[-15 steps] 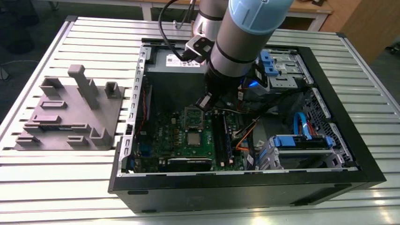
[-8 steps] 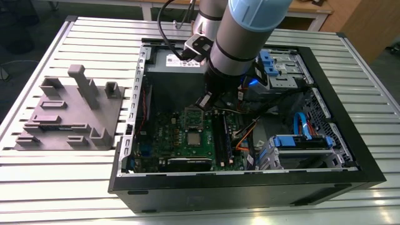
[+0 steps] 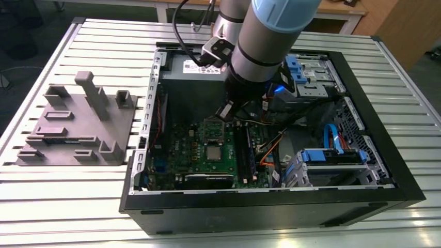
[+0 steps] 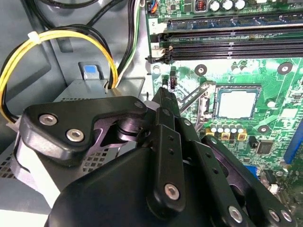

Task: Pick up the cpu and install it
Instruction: 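Close the cpu cover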

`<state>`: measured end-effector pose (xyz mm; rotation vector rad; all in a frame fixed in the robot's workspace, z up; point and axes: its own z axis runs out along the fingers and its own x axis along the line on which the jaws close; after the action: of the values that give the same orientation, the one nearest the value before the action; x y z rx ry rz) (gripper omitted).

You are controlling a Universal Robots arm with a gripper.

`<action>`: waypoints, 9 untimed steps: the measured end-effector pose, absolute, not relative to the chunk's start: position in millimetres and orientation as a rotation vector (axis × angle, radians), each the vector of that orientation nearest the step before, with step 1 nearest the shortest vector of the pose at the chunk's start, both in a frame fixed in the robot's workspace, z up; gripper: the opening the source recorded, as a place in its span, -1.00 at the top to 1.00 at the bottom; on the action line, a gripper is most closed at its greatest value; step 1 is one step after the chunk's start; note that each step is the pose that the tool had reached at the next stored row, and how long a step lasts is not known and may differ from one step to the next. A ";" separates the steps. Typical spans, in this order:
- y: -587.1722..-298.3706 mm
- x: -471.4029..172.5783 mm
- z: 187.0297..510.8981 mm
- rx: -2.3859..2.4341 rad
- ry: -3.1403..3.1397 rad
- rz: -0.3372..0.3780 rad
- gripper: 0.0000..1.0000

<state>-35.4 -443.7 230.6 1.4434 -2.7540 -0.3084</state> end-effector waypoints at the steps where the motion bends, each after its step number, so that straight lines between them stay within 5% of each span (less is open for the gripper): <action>1: -443.8 -35.4 231.0 1.449 -2.751 -0.308 0.80; 9: -443.7 -35.5 233.9 1.479 -2.732 -0.308 0.80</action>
<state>-35.5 -443.7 233.9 1.4790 -2.7323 -0.3079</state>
